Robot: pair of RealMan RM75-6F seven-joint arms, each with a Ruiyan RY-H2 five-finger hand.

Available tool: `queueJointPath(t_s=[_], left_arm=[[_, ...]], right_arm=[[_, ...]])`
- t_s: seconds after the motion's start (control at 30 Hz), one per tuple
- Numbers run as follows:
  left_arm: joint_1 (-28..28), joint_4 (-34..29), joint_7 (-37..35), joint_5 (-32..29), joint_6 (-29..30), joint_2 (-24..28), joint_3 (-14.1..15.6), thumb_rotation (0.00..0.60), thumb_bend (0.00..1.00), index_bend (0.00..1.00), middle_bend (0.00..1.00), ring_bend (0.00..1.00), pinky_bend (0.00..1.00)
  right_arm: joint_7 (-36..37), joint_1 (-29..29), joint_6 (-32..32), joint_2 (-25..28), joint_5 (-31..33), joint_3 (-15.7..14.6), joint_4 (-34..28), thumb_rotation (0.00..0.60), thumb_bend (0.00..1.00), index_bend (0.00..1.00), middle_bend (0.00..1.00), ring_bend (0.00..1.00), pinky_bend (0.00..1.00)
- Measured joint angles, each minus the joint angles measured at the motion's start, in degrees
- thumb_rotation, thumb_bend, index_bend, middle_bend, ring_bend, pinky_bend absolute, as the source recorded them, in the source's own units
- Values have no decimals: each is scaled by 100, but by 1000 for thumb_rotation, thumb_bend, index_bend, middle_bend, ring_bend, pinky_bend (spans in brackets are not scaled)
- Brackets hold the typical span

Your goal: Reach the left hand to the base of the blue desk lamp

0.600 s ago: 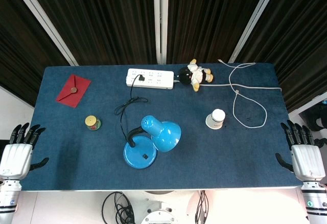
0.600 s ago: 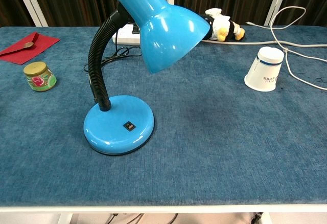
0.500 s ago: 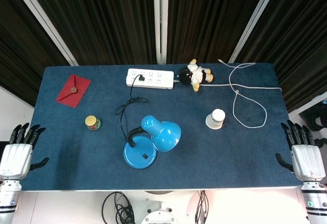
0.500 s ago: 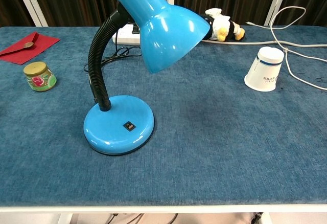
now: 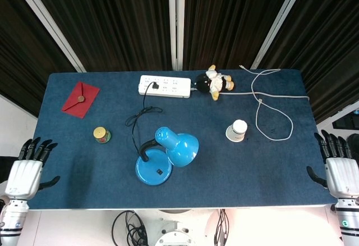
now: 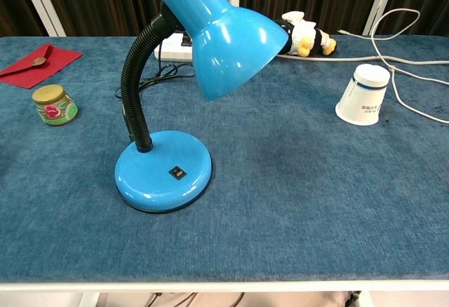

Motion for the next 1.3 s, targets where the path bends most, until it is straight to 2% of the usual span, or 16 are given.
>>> queueJointPath(t_s=[0.07, 0.13, 0.2, 0.33, 0.43, 0.67, 0.83, 1.07, 1.3], left_arm=[[-53, -53, -183, 162, -111, 37, 85, 600, 136, 199, 563, 531, 563], [-134, -76, -357, 400, -261, 52, 204, 600, 200, 221, 698, 679, 686], [-230, -73, -485, 641, -427, 41, 322, 600, 277, 235, 774, 748, 758], [-513, -37, -576, 1077, -919, -123, 542, 600, 355, 212, 792, 766, 781], [-761, -43, -500, 1174, -1326, -307, 595, 600, 371, 191, 793, 766, 781], [-1450, -24, -319, 1166, -2310, -843, 499, 600, 378, 138, 797, 766, 781], [-1897, 22, -204, 910, -2942, -1185, 359, 600, 379, 109, 799, 766, 781], [-2217, 3, -39, 565, -3228, -1445, 212, 600, 379, 106, 801, 766, 781], [-2409, -70, 89, 435, -3399, -1509, 254, 600, 379, 107, 799, 766, 781]], right_arm=[[43, -6, 22, -7, -6, 7, 29, 600, 207, 0, 0, 0, 0], [78, -15, 28, -16, -5, 4, 62, 600, 207, 0, 0, 0, 0], [95, -21, 2, -27, 23, -4, 88, 600, 207, 0, 0, 0, 0], [116, -11, -70, -26, 63, -13, 73, 600, 207, 0, 0, 0, 0], [107, -5, -65, -40, 45, -12, 68, 600, 207, 0, 0, 0, 0], [134, -11, -96, -21, 132, 8, 64, 600, 208, 0, 0, 0, 0], [197, -19, -104, 7, 204, 46, 77, 600, 207, 0, 0, 0, 0], [233, -6, -199, 12, 278, 48, 102, 600, 207, 0, 0, 0, 0], [272, -12, -167, -8, 303, 78, 127, 600, 207, 0, 0, 0, 0]])
